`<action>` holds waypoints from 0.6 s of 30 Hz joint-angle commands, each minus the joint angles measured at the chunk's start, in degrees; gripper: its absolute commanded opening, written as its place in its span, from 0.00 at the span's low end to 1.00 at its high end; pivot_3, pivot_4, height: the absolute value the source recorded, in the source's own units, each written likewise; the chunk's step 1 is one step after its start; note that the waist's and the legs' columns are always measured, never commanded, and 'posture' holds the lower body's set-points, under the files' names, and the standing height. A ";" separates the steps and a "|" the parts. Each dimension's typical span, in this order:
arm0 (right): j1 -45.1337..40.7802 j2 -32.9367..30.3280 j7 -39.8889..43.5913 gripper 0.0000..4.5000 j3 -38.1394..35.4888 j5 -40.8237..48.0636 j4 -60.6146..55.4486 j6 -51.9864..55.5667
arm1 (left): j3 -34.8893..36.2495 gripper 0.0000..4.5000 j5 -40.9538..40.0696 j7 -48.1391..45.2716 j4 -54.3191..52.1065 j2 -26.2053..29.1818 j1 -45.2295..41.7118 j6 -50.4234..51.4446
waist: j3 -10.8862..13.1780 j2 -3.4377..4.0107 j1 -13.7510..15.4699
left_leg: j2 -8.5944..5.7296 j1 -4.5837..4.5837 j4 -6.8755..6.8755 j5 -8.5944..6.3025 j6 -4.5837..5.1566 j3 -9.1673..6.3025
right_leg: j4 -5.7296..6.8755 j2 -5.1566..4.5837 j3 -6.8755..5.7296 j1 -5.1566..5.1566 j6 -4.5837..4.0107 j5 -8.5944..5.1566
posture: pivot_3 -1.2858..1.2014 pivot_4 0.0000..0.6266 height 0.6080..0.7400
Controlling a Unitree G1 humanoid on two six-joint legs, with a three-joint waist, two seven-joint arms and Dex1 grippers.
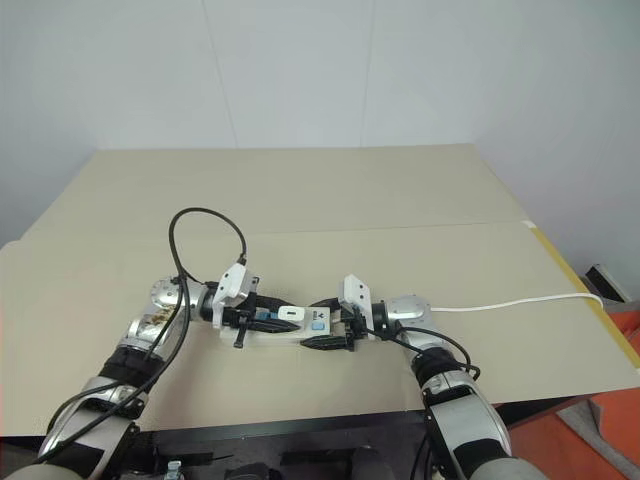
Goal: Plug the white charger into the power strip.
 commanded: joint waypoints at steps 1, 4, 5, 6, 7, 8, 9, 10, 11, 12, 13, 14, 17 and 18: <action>0.42 -1.32 1.24 0.76 0.09 -0.58 0.88 0.24 | -1.04 0.22 4.11 1.06 1.66 3.88 3.42 3.26 | 0.00 0.00 0.00 | 0.00 0.00 0.00 0.00 0.00 0.00 | 0.00 0.00 0.00 0.00 0.00 0.00 | 0.52 0.24 1.00; 0.32 -1.32 1.21 0.76 0.05 -0.61 1.04 0.18 | -0.92 0.22 3.65 1.84 0.30 3.81 4.37 4.19 | -0.01 0.00 0.01 | 0.00 0.01 0.00 0.00 0.00 0.00 | 0.00 0.00 -0.01 0.01 0.00 0.00 | 0.52 0.24 1.00; 0.25 -1.34 1.19 0.76 0.03 -0.63 1.14 0.14 | -0.83 0.22 3.46 2.17 -0.13 3.73 4.66 4.57 | -0.01 0.01 0.01 | 0.01 0.01 0.00 0.00 0.00 -0.01 | 0.00 0.00 -0.01 0.01 0.00 -0.01 | 0.52 0.24 1.00; 0.17 -1.38 1.20 0.76 -0.01 -0.62 1.21 0.12 | -0.76 0.22 3.30 2.49 -0.60 3.68 5.01 4.87 | -0.01 0.01 0.01 | 0.01 0.01 0.00 0.00 0.00 -0.02 | -0.01 0.00 -0.01 0.01 0.00 -0.01 | 0.52 0.24 1.00; 0.11 -1.43 1.20 0.76 -0.03 -0.62 1.25 0.11 | -0.73 0.22 3.18 2.70 -1.00 3.66 5.31 5.09 | -0.02 0.00 0.01 | 0.01 0.01 0.00 0.00 0.00 -0.02 | -0.01 0.00 -0.01 0.01 0.00 -0.01 | 0.52 0.24 1.00; 0.06 -1.48 1.21 0.76 -0.06 -0.61 1.26 0.10 | -0.73 0.22 3.11 2.90 -1.41 3.69 5.69 5.24 | -0.02 0.00 0.01 | 0.01 0.02 0.00 0.00 0.00 -0.01 | -0.01 0.00 -0.01 0.02 0.00 -0.01 | 0.52 0.24 1.00; -0.02 -1.52 1.18 0.76 -0.08 -0.63 1.37 0.04 | -0.75 0.22 3.04 3.02 -1.67 3.73 5.99 5.30 | -0.02 0.00 0.01 | 0.01 0.02 0.00 0.00 0.00 -0.02 | -0.01 0.00 -0.01 0.02 0.00 -0.01 | 0.52 0.24 1.00; -0.07 -1.54 1.16 0.76 -0.09 -0.65 1.45 -0.01 | -0.78 0.22 2.88 3.03 -1.96 3.83 6.29 5.40 | -0.02 0.00 0.01 | 0.01 0.02 -0.01 0.00 0.00 -0.02 | -0.01 0.00 -0.01 0.02 0.00 -0.01 | 0.52 0.24 1.00; -0.16 -1.56 1.16 0.76 -0.11 -0.67 1.59 -0.07 | -0.81 0.22 2.78 2.98 -2.12 3.95 6.57 5.37 | -0.02 0.00 0.01 | 0.01 0.02 -0.01 0.00 0.00 -0.02 | -0.01 0.00 -0.01 0.02 -0.01 -0.01 | 0.52 0.24 1.00; -0.20 -1.58 1.19 0.76 -0.11 -0.68 1.66 -0.09 | -0.78 0.22 2.60 2.67 -2.25 4.16 6.86 5.23 | -0.03 0.00 0.00 | 0.01 0.02 -0.01 0.00 0.00 -0.02 | -0.01 0.00 -0.01 0.02 -0.01 -0.01 | 0.52 0.24 1.00; -0.27 -1.60 1.23 0.76 -0.12 -0.69 1.75 -0.09 | -0.74 0.22 2.44 2.25 -2.24 4.34 7.04 5.08 | -0.02 0.00 -0.02 | 0.01 0.02 -0.01 0.00 0.00 -0.03 | -0.01 0.00 -0.01 0.02 -0.01 -0.01 | 0.52 0.24 1.00; -0.30 -1.62 1.26 0.76 -0.12 -0.68 1.79 -0.10 | -0.66 0.22 2.32 2.02 -2.20 4.47 7.16 4.96 | -0.03 0.00 -0.05 | 0.01 0.02 -0.02 0.00 0.00 -0.03 | -0.02 0.00 -0.01 0.02 -0.01 -0.01 | 0.52 0.24 1.00; -0.33 -1.64 1.30 0.76 -0.06 -0.62 1.78 -0.11 | -0.53 0.22 2.12 1.16 -0.77 4.64 7.13 3.41 | -0.03 0.00 -0.16 | 0.01 0.03 -0.03 0.00 0.00 -0.03 | -0.02 0.00 -0.01 0.02 -0.01 -0.01 | 0.52 0.24 1.00; -0.36 -1.63 1.29 0.76 -0.05 -0.60 1.81 -0.10 | -0.56 0.22 2.12 0.81 -0.11 4.61 7.04 2.60 | -0.03 0.00 -0.21 | 0.01 0.02 -0.03 0.00 0.00 -0.03 | -0.02 0.00 -0.01 0.02 -0.01 -0.02 | 0.52 0.24 1.00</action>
